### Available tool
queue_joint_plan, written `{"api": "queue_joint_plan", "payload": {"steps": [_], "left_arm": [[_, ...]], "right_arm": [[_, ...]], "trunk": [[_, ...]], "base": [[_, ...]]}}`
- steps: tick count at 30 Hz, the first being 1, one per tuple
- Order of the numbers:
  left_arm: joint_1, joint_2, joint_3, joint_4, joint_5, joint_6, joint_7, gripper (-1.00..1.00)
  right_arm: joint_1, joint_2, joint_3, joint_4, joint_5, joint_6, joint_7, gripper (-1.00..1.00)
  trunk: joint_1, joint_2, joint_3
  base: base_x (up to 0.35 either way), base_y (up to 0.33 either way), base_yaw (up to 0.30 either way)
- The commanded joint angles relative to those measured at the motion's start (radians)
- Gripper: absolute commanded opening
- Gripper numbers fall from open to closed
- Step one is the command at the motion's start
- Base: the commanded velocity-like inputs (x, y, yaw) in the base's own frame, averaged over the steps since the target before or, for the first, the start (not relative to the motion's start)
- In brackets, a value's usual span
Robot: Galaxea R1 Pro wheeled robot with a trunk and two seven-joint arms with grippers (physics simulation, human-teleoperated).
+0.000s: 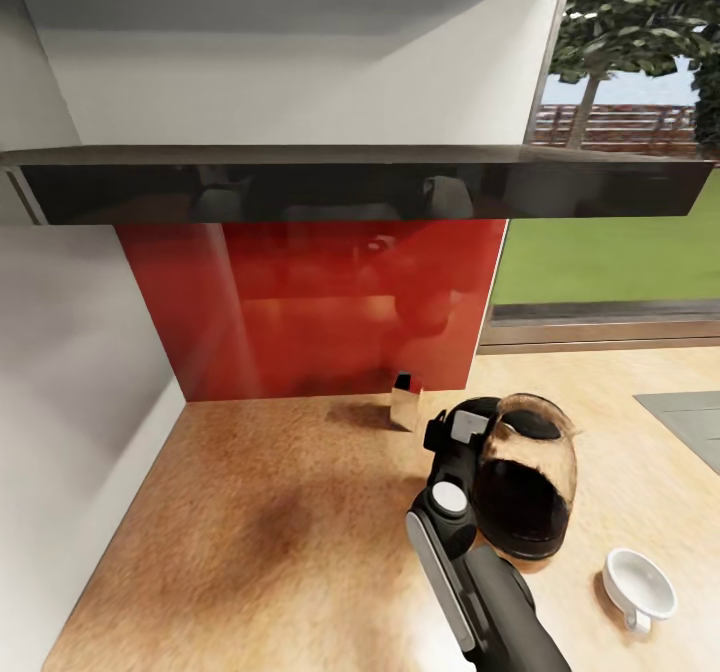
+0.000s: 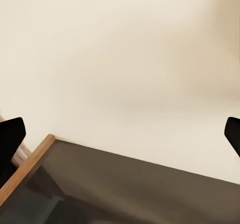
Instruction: Set up a coffee station on the kitchen countertop: keep the coffee maker on the countertop, move the bottle of coffee from the kitchen shelf to the counter next to the coffee maker, place a paper coffee filter on top of the coffee maker, put the saucer next to the coffee maker with the coffee cup on the saucer, and place the electric kettle next to the coffee maker.
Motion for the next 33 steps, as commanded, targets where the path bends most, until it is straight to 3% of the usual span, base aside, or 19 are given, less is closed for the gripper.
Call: {"api": "queue_joint_plan", "payload": {"steps": [1, 8, 12, 15, 18, 20, 24, 33], "left_arm": [[-0.001, 0.000, -0.009, 0.000, 0.008, 0.001, 0.001, 1.00], [-0.001, 0.001, -0.011, -0.006, 0.006, -0.002, 0.000, 1.00], [-0.001, 0.000, -0.011, -0.009, 0.006, -0.002, 0.000, 1.00], [-0.001, -0.001, -0.009, -0.011, 0.009, -0.003, 0.000, 1.00], [-0.001, 0.000, -0.004, -0.021, 0.012, -0.002, 0.000, 1.00], [-0.001, 0.001, -0.004, -0.023, 0.013, -0.002, 0.000, 1.00], [-0.001, 0.001, -0.005, -0.022, 0.015, 0.000, 0.000, 1.00], [-0.001, 0.000, -0.006, -0.022, 0.015, 0.001, 0.000, 1.00]], "right_arm": [[-0.001, 0.000, 0.001, -0.007, -0.003, 0.009, -0.006, -1.00], [-0.001, 0.000, 0.008, -0.035, -0.001, 0.048, -0.004, -1.00], [-0.001, 0.000, 0.049, -0.042, 0.002, 0.055, -0.004, -1.00], [-0.001, 0.000, 0.089, -0.047, 0.044, 0.055, -0.004, -1.00], [-0.001, 0.000, 0.138, -0.048, 0.134, 0.056, -0.003, -1.00], [-0.001, 0.000, 0.164, -0.049, 0.164, 0.056, -0.003, -1.00], [-0.001, 0.000, 0.182, -0.048, 0.182, 0.054, -0.004, -1.00], [-0.001, 0.000, 0.185, -0.047, 0.185, 0.054, -0.004, -1.00]], "trunk": [[0.001, -0.002, -0.002], [0.001, -0.002, -0.002], [0.001, -0.002, -0.002], [0.001, -0.002, -0.002], [0.001, -0.002, -0.002], [0.001, -0.002, -0.002], [0.001, -0.002, -0.002], [0.001, -0.002, -0.002]], "base": [[0.000, 0.000, 0.000], [0.000, 0.000, 0.000], [0.000, 0.000, 0.000], [0.000, 0.000, 0.000], [0.000, 0.000, 0.000], [0.000, 0.000, 0.000], [0.000, 0.000, 0.000], [0.000, 0.000, 0.000]]}}
